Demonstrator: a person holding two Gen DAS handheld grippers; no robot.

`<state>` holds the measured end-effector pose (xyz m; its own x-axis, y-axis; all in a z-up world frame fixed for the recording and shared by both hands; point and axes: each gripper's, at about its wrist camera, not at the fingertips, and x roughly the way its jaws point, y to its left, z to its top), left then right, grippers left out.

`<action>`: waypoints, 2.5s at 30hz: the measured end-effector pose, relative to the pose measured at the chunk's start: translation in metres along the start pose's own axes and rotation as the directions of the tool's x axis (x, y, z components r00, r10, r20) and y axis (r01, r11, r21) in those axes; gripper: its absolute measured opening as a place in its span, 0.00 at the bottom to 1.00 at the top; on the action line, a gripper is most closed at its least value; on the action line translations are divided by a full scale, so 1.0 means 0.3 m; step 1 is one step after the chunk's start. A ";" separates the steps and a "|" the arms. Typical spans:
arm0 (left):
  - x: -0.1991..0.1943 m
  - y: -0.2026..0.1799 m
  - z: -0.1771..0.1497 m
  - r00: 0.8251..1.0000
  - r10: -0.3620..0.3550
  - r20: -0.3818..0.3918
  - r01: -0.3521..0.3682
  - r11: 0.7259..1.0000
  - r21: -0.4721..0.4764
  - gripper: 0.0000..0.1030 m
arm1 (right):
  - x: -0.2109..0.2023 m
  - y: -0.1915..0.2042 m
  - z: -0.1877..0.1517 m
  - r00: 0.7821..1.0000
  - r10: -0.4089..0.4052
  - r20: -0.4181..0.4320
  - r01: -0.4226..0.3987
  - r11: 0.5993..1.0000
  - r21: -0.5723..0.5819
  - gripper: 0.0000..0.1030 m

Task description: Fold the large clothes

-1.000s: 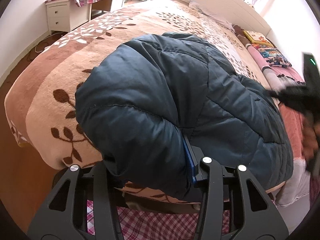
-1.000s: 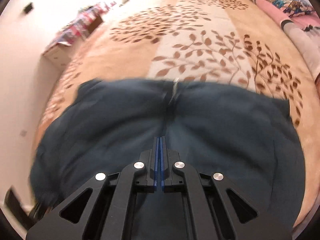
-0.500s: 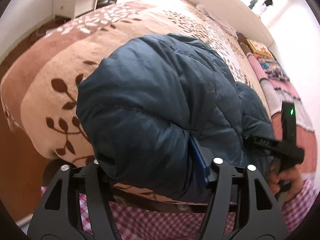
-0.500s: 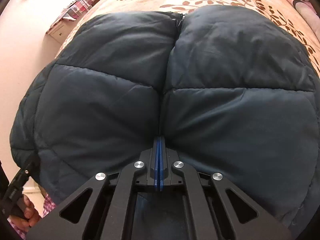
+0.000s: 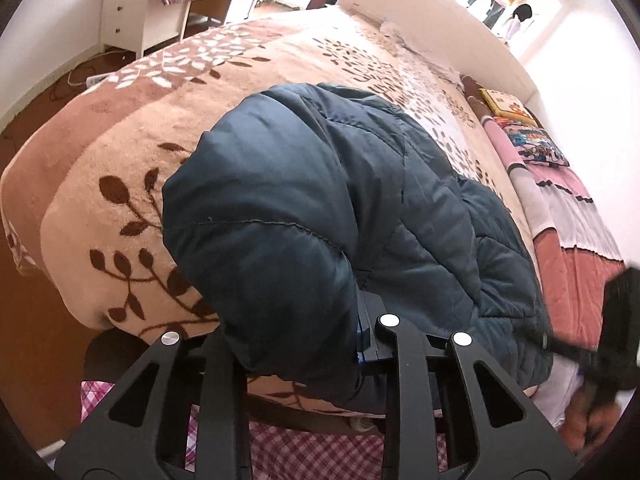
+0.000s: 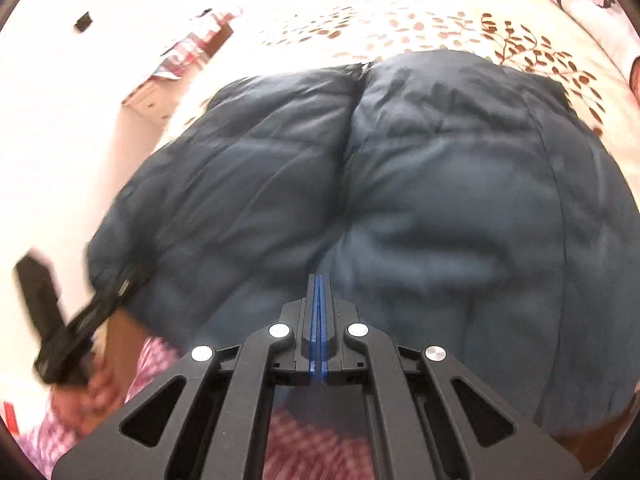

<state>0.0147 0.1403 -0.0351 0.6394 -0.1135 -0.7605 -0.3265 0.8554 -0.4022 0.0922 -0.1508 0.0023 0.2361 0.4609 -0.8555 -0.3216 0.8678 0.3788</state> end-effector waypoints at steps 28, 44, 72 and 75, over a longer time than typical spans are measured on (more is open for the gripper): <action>-0.282 -0.521 -0.010 0.970 -0.019 0.243 -0.103 0.871 0.481 0.21 | -0.282 -0.583 -0.229 0.978 0.025 0.208 -0.093 0.942 0.323 0.05; -0.100 -1.137 -0.336 0.970 -0.242 -0.026 0.149 0.507 0.849 0.21 | -0.066 -0.749 -0.329 0.959 0.216 0.185 -0.275 0.870 0.410 0.03; 0.092 -1.150 -0.511 0.918 -0.212 -0.335 0.396 0.449 0.801 0.55 | -0.578 -0.782 -0.555 0.903 0.048 0.426 -0.247 0.871 0.425 0.03; 0.065 -1.143 -0.506 0.902 -0.224 -0.369 0.432 0.439 0.788 0.58 | -0.629 -0.688 -0.496 0.896 0.084 0.437 -0.249 0.908 0.337 0.03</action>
<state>0.0334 -0.2319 0.0104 0.3927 -0.4807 -0.7840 0.6812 0.7248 -0.1032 -0.0225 -0.4445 0.0331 0.5848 0.5667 -0.5804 -0.0416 0.7355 0.6762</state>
